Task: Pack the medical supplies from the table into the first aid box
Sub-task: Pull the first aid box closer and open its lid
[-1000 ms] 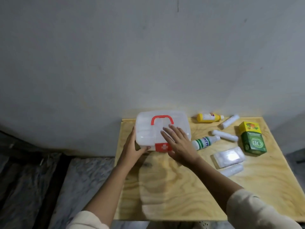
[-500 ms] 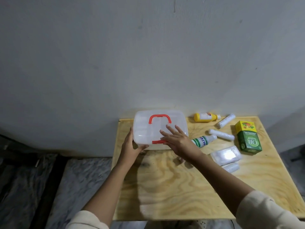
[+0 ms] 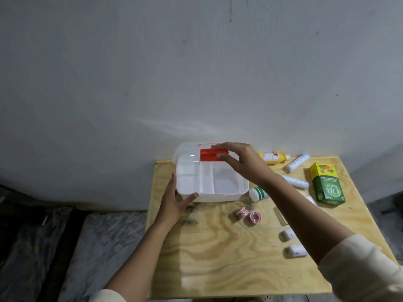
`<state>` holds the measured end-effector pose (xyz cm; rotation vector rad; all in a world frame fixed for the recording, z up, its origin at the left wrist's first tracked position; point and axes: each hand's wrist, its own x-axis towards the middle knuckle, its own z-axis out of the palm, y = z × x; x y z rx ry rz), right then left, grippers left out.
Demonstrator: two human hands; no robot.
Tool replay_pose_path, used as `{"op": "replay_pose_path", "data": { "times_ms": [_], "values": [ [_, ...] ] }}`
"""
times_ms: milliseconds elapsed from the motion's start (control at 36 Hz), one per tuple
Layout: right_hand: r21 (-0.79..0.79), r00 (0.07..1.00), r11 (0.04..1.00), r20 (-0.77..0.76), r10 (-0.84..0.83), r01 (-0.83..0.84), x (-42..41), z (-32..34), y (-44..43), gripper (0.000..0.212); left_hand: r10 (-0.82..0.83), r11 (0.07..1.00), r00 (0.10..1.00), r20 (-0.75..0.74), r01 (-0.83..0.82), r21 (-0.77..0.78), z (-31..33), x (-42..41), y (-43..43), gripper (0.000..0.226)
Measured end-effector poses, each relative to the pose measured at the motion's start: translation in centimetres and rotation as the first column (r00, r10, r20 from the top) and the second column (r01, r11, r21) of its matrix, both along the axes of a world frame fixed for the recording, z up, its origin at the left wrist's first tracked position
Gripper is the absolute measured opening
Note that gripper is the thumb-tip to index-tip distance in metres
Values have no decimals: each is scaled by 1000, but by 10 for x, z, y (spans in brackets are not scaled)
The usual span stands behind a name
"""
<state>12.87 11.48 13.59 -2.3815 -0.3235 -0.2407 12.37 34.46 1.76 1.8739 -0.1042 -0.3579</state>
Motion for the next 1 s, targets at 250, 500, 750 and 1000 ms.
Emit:
{"op": "replay_pose_path", "data": {
  "times_ms": [250,500,750,1000],
  "values": [
    [9,978,990,151,-144,144,31,5,-3,26,57,997,997,-59,-59,-42,-3,3,-9,101],
    [121,857,892,246,-453,436,45,0,-5,31,66,992,991,-115,-78,-97,1,-1,-11,78],
    [301,779,754,54,-625,584,53,2,4,29,16,996,994,-106,-26,-89,4,-9,-7,72],
    [278,928,920,172,-330,275,42,-10,-16,19,42,997,989,-142,-50,-54,4,-15,-1,75]
  ]
}}
